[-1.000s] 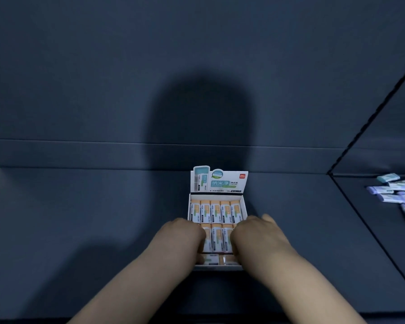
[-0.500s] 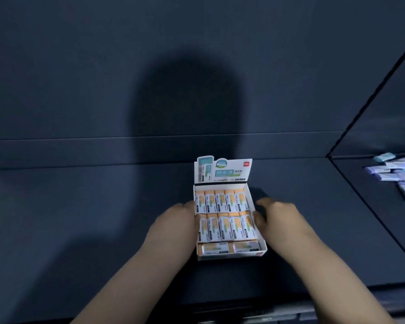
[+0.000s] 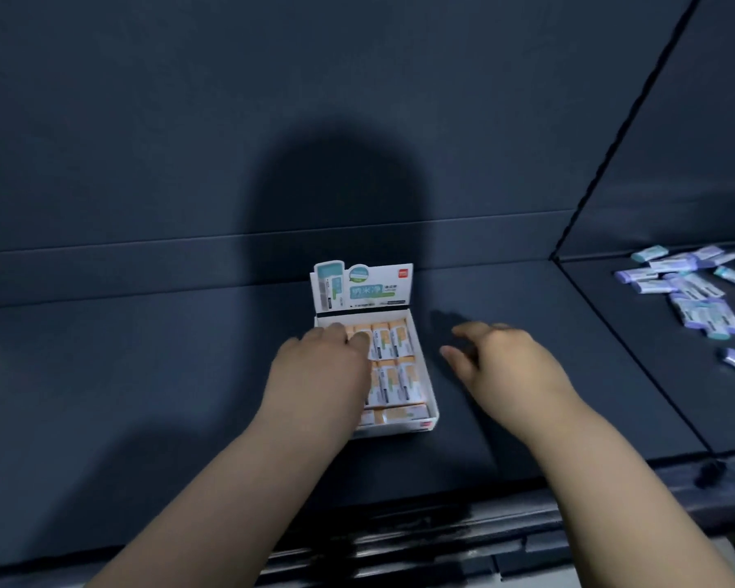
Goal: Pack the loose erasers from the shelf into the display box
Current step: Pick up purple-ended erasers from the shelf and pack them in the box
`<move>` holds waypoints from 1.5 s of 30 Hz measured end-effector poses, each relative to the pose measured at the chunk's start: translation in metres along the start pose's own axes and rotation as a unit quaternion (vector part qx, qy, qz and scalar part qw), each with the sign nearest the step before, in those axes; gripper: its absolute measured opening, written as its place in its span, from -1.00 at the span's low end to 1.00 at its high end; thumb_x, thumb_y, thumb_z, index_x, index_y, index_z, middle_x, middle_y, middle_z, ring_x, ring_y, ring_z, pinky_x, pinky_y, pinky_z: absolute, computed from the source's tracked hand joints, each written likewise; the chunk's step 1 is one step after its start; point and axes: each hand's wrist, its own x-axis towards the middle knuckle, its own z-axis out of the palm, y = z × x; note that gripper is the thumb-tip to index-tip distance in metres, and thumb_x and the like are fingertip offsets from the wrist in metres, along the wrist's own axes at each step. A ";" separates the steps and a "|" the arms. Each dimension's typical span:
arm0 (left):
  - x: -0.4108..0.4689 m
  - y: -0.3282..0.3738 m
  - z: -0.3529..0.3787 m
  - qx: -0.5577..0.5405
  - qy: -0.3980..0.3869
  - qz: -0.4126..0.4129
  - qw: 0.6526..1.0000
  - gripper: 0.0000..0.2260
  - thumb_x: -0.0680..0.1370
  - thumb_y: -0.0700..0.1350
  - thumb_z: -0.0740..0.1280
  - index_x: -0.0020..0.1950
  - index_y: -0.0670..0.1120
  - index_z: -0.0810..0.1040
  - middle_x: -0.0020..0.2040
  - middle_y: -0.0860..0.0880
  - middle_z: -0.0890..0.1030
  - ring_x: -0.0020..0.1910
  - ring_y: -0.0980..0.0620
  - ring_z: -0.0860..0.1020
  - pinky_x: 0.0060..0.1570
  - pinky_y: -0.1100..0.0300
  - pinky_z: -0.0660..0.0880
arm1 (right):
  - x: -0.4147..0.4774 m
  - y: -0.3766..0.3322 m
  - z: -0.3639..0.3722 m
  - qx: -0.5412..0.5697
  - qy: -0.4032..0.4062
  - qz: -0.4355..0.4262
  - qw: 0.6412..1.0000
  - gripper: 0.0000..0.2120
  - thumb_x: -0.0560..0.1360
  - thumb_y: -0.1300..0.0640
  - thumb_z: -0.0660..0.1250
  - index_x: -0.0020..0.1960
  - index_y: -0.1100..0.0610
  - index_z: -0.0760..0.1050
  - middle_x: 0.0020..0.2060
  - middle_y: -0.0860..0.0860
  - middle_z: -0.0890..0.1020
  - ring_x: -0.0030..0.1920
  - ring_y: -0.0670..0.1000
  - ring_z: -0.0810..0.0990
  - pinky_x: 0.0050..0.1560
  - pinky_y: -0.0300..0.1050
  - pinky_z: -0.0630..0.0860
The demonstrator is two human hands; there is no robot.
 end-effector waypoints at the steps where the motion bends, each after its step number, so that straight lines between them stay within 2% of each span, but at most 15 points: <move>1: 0.001 0.014 -0.006 0.018 0.005 0.012 1.000 -0.75 0.51 0.01 0.28 0.15 -0.01 0.52 -0.03 -0.01 0.57 -0.08 -0.03 0.53 -0.21 0.14 0.35 | -0.002 0.010 -0.005 -0.003 -0.008 -0.015 1.000 -0.61 0.52 -0.13 0.19 0.28 0.00 0.41 0.09 0.05 0.55 0.07 0.12 0.54 -0.01 -0.05 0.52; 3: 0.006 0.041 -0.007 0.025 0.022 0.045 0.998 -0.79 0.33 0.05 0.45 -0.13 -0.03 0.64 -0.30 -0.02 0.59 -0.31 -0.05 0.56 -0.33 0.14 0.42 | -0.005 0.031 -0.015 -0.010 -0.029 -0.040 0.999 -0.60 0.51 -0.17 0.18 0.28 -0.03 0.40 0.08 0.02 0.55 0.05 0.11 0.54 0.00 -0.05 0.51; 5: 0.010 0.074 -0.011 0.004 0.016 0.054 0.998 -0.78 0.28 0.05 0.50 -0.20 -0.04 0.64 -0.36 -0.03 0.58 -0.36 -0.07 0.55 -0.36 0.12 0.43 | -0.011 0.058 -0.028 -0.021 -0.044 -0.051 0.997 -0.59 0.50 -0.20 0.17 0.28 -0.06 0.40 0.11 0.00 0.54 0.07 0.10 0.54 0.04 -0.05 0.51; 6: 0.011 0.094 -0.015 0.000 0.007 0.052 0.999 -0.77 0.34 0.07 0.46 -0.13 -0.04 0.64 -0.30 -0.03 0.59 -0.29 -0.06 0.56 -0.30 0.09 0.43 | -0.014 0.075 -0.036 -0.026 -0.048 -0.055 0.997 -0.58 0.49 -0.21 0.17 0.28 -0.07 0.40 0.12 0.00 0.53 0.09 0.09 0.53 0.07 -0.05 0.50; 8: 0.015 0.131 -0.019 -0.019 -0.012 0.034 0.999 -0.70 0.53 0.09 0.23 0.16 -0.02 0.53 -0.02 -0.03 0.58 0.00 -0.06 0.52 -0.05 0.07 0.38 | -0.020 0.109 -0.051 -0.035 -0.056 -0.062 0.996 -0.58 0.49 -0.22 0.18 0.28 -0.07 0.40 0.12 -0.01 0.53 0.12 0.09 0.52 0.10 -0.04 0.48; 10: 0.022 0.170 -0.016 -0.031 0.024 0.031 0.999 -0.65 0.61 0.10 0.05 0.33 0.01 0.37 0.16 -0.01 0.49 0.17 -0.05 0.42 0.09 0.07 0.28 | -0.028 0.149 -0.068 -0.049 -0.061 -0.068 0.995 -0.58 0.48 -0.21 0.20 0.26 -0.06 0.42 0.10 -0.01 0.54 0.12 0.07 0.52 0.11 -0.05 0.48; 14: 0.038 0.248 -0.015 -0.057 0.004 0.039 0.998 -0.63 0.61 0.10 0.04 0.36 0.01 0.34 0.21 0.00 0.47 0.20 -0.03 0.39 0.15 0.09 0.26 | -0.041 0.224 -0.095 -0.075 -0.076 -0.062 0.992 -0.61 0.48 -0.19 0.23 0.22 -0.03 0.45 0.07 0.01 0.55 0.13 0.06 0.52 0.09 -0.06 0.48; 19: 0.053 0.308 -0.016 -0.067 -0.014 0.051 0.996 -0.61 0.61 0.10 0.05 0.40 0.01 0.30 0.23 0.00 0.46 0.22 -0.03 0.39 0.17 0.11 0.24 | -0.046 0.284 -0.117 -0.063 -0.097 -0.031 0.993 -0.61 0.48 -0.15 0.25 0.26 -0.05 0.43 0.18 0.00 0.51 0.17 0.06 0.50 0.13 -0.07 0.46; 25: 0.087 0.329 -0.011 -0.071 -0.030 0.059 0.995 -0.61 0.61 0.08 0.07 0.43 0.03 0.25 0.24 0.02 0.45 0.22 -0.02 0.38 0.12 0.12 0.27 | -0.028 0.318 -0.122 -0.032 -0.093 0.005 0.995 -0.69 0.49 -0.09 0.27 0.21 -0.07 0.47 0.07 -0.04 0.52 0.07 0.03 0.53 0.06 -0.11 0.47; 32: 0.135 0.333 0.003 -0.069 -0.058 0.094 0.991 -0.63 0.61 0.06 0.09 0.41 0.05 0.27 0.25 0.03 0.43 0.22 0.00 0.39 0.11 0.15 0.28 | 0.003 0.345 -0.124 -0.012 -0.096 0.051 0.994 -0.65 0.47 -0.07 0.30 0.24 -0.04 0.47 0.16 -0.03 0.52 0.15 0.02 0.51 0.14 -0.04 0.47; 36: 0.158 0.346 0.011 -0.075 -0.080 0.111 0.988 -0.65 0.61 0.03 0.11 0.40 0.04 0.30 0.22 0.03 0.44 0.20 0.00 0.40 0.10 0.15 0.30 | 0.015 0.365 -0.124 -0.007 -0.089 0.066 0.994 -0.64 0.47 -0.06 0.31 0.25 -0.01 0.47 0.16 -0.01 0.52 0.14 0.04 0.52 0.13 -0.03 0.48; 38: 0.167 0.352 0.015 -0.078 -0.094 0.110 0.986 -0.64 0.61 0.01 0.12 0.41 0.03 0.28 0.23 0.02 0.43 0.21 -0.01 0.40 0.11 0.13 0.31 | 0.021 0.372 -0.122 0.003 -0.099 0.061 0.993 -0.64 0.47 -0.05 0.31 0.24 -0.02 0.47 0.16 -0.01 0.52 0.14 0.04 0.52 0.14 -0.03 0.47; 42: 0.186 0.370 0.024 -0.082 -0.110 0.078 0.987 -0.53 0.61 -0.05 0.13 0.51 0.03 0.10 0.28 0.01 0.38 0.25 -0.02 0.38 0.13 0.11 0.34 | 0.038 0.396 -0.123 -0.001 -0.112 0.028 0.993 -0.62 0.48 -0.06 0.29 0.28 -0.05 0.43 0.19 -0.04 0.49 0.18 0.02 0.49 0.19 -0.07 0.44; 45: 0.200 0.384 0.028 -0.103 -0.117 0.041 0.987 -0.42 0.56 -0.22 0.15 0.52 0.10 0.03 0.36 0.04 0.29 0.29 -0.03 0.33 0.15 0.12 0.35 | 0.055 0.414 -0.128 -0.007 -0.135 -0.016 0.991 -0.61 0.49 -0.05 0.28 0.30 -0.03 0.41 0.18 -0.02 0.49 0.18 0.00 0.48 0.19 -0.11 0.42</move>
